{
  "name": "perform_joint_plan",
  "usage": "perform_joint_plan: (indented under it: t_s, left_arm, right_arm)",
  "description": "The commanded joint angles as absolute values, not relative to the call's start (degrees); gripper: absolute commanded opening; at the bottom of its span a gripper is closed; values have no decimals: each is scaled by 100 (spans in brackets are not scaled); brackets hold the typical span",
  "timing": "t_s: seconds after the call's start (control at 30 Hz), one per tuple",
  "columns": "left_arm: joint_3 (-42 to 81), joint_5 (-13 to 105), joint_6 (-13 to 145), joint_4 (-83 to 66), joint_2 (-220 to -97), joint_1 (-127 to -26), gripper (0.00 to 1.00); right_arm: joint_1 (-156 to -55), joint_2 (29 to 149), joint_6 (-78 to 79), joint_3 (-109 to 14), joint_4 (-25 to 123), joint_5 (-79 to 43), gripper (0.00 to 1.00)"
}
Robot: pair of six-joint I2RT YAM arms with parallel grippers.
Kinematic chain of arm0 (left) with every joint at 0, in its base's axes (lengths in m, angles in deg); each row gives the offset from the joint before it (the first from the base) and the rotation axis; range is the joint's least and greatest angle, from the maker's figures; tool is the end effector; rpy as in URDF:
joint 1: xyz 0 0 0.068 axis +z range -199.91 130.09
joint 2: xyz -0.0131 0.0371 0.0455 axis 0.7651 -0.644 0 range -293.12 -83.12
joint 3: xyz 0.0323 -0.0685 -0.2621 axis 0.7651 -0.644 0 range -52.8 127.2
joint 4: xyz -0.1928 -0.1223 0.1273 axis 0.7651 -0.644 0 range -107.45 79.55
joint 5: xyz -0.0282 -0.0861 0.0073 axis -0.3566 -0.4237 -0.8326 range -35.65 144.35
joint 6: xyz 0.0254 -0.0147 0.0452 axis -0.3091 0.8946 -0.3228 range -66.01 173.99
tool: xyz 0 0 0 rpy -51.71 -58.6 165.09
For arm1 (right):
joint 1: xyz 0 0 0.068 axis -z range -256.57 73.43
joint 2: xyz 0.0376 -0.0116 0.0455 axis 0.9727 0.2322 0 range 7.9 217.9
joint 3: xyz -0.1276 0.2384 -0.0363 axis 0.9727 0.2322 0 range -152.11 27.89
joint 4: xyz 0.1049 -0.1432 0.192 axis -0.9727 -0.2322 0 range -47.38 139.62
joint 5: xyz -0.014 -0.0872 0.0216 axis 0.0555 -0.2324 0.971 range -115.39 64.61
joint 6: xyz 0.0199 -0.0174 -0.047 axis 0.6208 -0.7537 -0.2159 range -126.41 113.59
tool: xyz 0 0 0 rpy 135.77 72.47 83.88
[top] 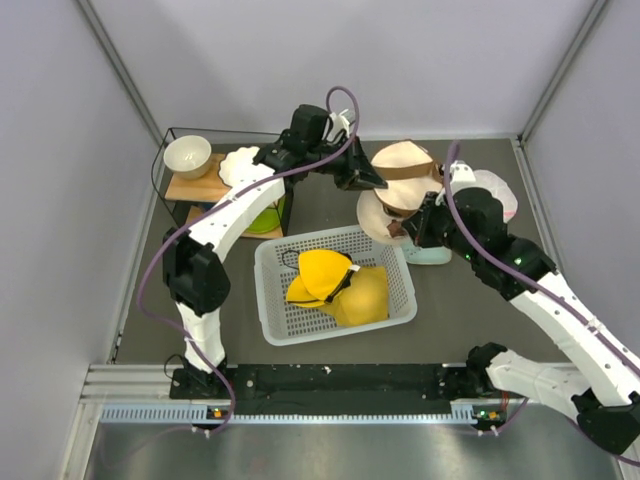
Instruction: Unzip the laundry bag and remove the bra
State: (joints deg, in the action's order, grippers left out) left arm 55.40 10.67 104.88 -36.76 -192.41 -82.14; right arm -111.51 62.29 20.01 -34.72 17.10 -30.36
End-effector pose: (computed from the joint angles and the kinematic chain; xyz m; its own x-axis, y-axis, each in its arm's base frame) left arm 0.3606 -0.2564 0.3721 -0.9473 -0.0662 -0.3134 0.2684 0.3700 -0.8894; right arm 0.1657 0.1121 0.3775 -0.5270 0.1724 -0.8322 -0.3029 0.8768 0.3735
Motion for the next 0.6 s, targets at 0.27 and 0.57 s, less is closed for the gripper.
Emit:
perform_joint_plan:
  t_s: [0.27, 0.57]
  left_arm:
    - [5838, 1435, 10171, -3708, -19044, -8155, 85]
    - [4442, 1876, 10461, -3192, -17567, -8067, 99]
  right_arm:
    - [-11480, 6143, 2769, -3223, 2088, -3154, 0]
    - [-11489, 6011, 2805, -3170, 2096, -3286, 0]
